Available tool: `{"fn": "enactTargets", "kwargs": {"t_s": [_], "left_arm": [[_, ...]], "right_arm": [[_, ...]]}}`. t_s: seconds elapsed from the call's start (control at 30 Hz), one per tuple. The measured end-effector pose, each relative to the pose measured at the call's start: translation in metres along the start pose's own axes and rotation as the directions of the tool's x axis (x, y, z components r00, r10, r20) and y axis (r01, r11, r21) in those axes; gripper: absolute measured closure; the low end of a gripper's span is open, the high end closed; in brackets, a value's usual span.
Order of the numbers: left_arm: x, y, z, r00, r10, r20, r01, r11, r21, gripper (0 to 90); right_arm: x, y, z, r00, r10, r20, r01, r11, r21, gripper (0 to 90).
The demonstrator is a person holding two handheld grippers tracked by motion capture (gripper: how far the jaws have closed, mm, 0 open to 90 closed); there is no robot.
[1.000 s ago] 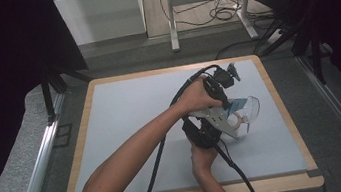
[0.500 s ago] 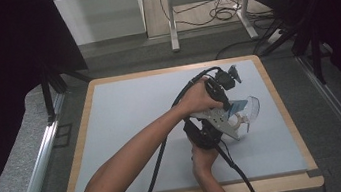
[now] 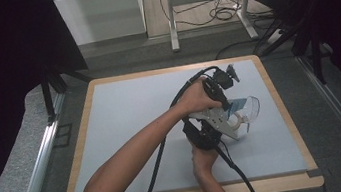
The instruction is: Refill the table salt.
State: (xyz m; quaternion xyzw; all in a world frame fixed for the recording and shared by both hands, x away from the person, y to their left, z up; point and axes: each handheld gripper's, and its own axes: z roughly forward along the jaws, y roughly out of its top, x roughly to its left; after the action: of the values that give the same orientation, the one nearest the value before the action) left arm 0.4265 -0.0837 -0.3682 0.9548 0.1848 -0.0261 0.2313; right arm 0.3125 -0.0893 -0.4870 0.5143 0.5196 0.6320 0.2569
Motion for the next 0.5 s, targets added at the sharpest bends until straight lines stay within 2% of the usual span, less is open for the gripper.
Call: {"fn": "enactTargets", "kwargs": {"t_s": [0.5], "left_arm": [[0.0026,-0.0065,-0.0002,0.9998,-0.003,0.021,0.003,0.9998,-0.02,89.9]], "right_arm": [[-0.0005,-0.0057,-0.0012,0.9993,-0.038,-0.004,0.038,0.999,0.023,51.5]]}}
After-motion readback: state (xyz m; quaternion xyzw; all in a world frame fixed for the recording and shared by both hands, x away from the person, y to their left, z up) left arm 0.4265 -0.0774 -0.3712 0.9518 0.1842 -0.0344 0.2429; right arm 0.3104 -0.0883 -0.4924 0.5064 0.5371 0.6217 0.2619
